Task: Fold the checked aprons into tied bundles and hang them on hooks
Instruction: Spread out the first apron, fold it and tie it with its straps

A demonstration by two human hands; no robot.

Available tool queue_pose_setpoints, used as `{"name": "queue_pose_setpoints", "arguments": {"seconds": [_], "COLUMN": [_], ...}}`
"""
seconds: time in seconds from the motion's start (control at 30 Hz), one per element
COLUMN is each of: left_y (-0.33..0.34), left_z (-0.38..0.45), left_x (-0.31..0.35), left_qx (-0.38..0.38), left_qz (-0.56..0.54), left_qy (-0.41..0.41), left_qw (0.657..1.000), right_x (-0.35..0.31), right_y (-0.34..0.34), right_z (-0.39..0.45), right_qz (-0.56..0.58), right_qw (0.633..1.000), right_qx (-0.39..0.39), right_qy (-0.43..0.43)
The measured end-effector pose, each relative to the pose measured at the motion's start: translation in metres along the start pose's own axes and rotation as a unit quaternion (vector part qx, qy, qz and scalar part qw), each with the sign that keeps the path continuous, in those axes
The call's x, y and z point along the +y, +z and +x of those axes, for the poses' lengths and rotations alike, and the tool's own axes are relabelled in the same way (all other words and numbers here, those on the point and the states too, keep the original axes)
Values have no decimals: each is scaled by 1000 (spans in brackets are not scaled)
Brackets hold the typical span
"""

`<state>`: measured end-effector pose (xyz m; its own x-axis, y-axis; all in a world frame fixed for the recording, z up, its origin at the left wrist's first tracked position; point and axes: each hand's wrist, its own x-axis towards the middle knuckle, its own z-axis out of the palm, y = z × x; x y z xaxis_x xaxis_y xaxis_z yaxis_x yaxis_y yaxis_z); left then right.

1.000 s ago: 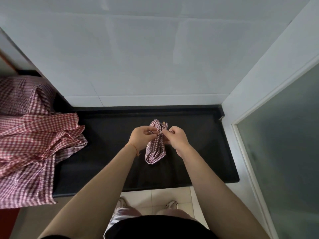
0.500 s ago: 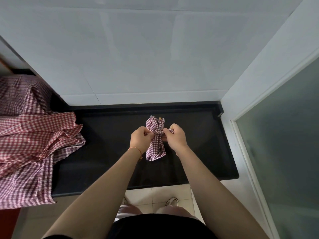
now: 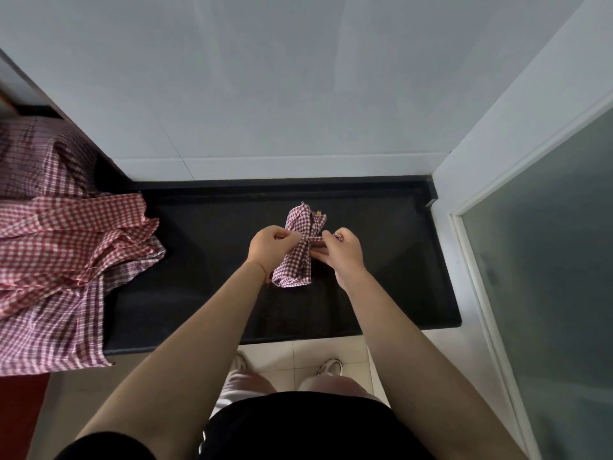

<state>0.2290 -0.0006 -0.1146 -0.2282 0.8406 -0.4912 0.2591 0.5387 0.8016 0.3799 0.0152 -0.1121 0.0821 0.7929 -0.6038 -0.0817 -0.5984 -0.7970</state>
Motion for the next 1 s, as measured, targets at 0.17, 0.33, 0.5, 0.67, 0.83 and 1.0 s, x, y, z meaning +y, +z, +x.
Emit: {"name": "queue_pose_setpoints", "arguments": {"seconds": [0.17,0.33,0.5,0.67,0.83,1.0], "left_y": [-4,-1,-2,6,9,12], "left_z": [0,-2,1,-2,-4,-7], "left_x": [9,26,24,22,20,24], "left_qx": [4,-32,-61,-59,-54,-38], "left_qz": [178,296,281,255,239,240], "left_qy": [71,61,57,63,57,53], "left_qw": [981,953,956,963,968,969], "right_x": [-2,-2,-9,-10,-7,-3], "right_y": [2,3,2,3,2,4], "right_z": [-1,-1,-1,3,3,4], "right_qz": [-15,-52,-109,-194,-160,-206], "right_qw": [1000,998,992,976,986,978], "right_qx": [-23,-30,-18,0,-9,-2], "right_qy": [-3,-20,-61,-100,-41,-44]}}
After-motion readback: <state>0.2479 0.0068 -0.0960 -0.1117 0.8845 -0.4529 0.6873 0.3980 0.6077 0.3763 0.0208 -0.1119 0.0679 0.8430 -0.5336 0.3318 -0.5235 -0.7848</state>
